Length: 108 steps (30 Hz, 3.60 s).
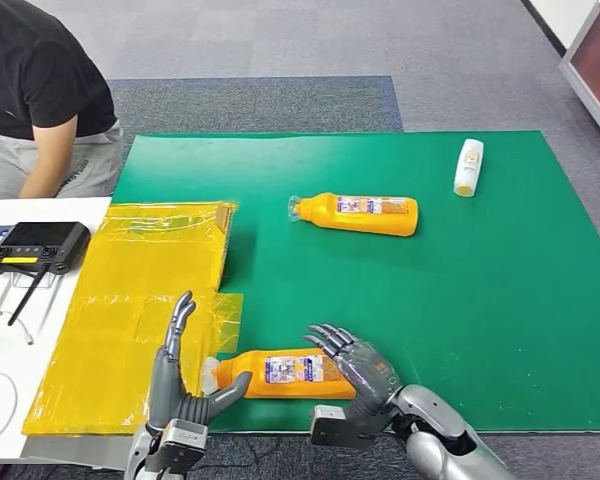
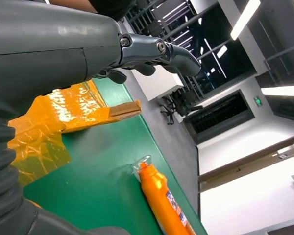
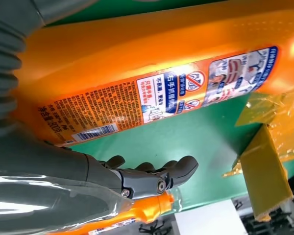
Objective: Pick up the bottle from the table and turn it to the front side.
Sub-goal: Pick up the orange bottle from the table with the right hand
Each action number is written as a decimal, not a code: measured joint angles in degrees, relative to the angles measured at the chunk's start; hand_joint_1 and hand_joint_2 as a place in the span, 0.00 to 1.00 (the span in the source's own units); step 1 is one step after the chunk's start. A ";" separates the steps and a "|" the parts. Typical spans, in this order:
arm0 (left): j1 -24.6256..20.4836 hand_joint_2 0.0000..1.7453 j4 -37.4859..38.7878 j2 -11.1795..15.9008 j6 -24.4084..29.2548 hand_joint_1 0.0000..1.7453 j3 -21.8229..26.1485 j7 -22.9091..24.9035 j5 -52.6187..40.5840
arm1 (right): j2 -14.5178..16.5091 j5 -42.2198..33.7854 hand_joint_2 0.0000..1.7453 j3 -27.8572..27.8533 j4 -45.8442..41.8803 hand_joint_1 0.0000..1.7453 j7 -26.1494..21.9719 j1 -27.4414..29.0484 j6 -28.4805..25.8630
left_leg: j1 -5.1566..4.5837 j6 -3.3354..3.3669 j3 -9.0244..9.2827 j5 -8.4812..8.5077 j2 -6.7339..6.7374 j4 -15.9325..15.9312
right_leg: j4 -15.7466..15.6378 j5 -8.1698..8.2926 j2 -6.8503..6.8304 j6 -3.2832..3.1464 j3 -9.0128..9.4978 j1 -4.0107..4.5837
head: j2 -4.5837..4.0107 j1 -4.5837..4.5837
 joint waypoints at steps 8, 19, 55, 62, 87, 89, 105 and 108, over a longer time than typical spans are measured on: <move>-1.03 1.00 0.85 -0.01 -0.10 0.00 0.03 -1.05 0.04 | -1.86 -1.31 0.00 7.07 5.09 0.00 -1.20 -9.45 4.20 | 0.00 0.00 -0.01 0.13 0.00 0.01 | 0.00 0.09 -0.01 0.03 0.00 0.00 | 0.00 -0.01; -1.10 1.00 1.80 -0.02 0.68 0.00 0.29 -1.56 0.50 | -4.04 -2.14 0.00 16.48 6.27 0.00 0.10 -19.93 8.72 | 0.00 0.02 -0.04 0.13 0.00 0.07 | 0.00 0.10 -0.01 0.04 -0.01 0.00 | 0.00 0.00; 1.53 1.00 0.56 -1.16 2.75 0.00 4.79 0.95 -4.12 | -0.97 19.64 1.00 13.85 -5.22 0.00 19.85 -2.78 -0.29 | 0.01 0.10 -0.13 0.03 -0.03 0.15 | 0.00 0.02 -0.03 0.11 -0.03 0.02 | 0.00 -0.01; 1.46 1.00 0.19 -1.69 2.41 0.00 5.02 1.30 -4.41 | 3.33 22.14 1.00 10.10 -4.91 0.00 20.94 0.01 -3.10 | 0.00 0.10 -0.13 0.02 -0.03 0.15 | 0.00 0.02 -0.03 0.11 -0.03 0.01 | 0.00 -0.01; 2.24 1.00 -1.99 -1.70 2.11 0.00 5.53 3.06 -5.03 | 8.05 31.72 1.00 -1.83 0.75 0.00 20.93 6.05 -7.56 | 0.00 0.11 -0.14 0.01 -0.03 0.15 | 0.00 0.02 -0.03 0.11 -0.03 0.01 | 0.00 -0.01; 2.27 1.00 -2.08 -1.64 1.98 0.00 5.60 3.07 -5.12 | 8.05 31.63 1.00 -2.20 1.06 0.00 20.57 6.02 -6.97 | 0.00 0.11 -0.13 0.01 -0.03 0.15 | 0.00 0.02 -0.03 0.11 -0.02 0.01 | 0.00 -0.01; 2.24 1.00 -2.31 -1.63 2.44 0.00 6.13 2.54 -5.21 | 8.62 30.57 1.00 -1.50 3.92 1.00 19.12 3.57 -4.65 | 0.00 0.07 -0.02 0.08 -0.02 0.16 | 0.00 0.17 -0.02 0.08 0.06 0.01 | 0.00 -0.01; 2.24 1.00 -2.31 -1.66 2.78 0.00 6.22 2.35 -5.15 | 8.95 29.84 1.00 -1.45 4.44 1.00 19.34 3.13 -4.70 | 0.00 0.06 -0.01 0.12 -0.02 0.16 | 0.00 0.18 -0.02 0.07 0.06 0.02 | 0.00 -0.01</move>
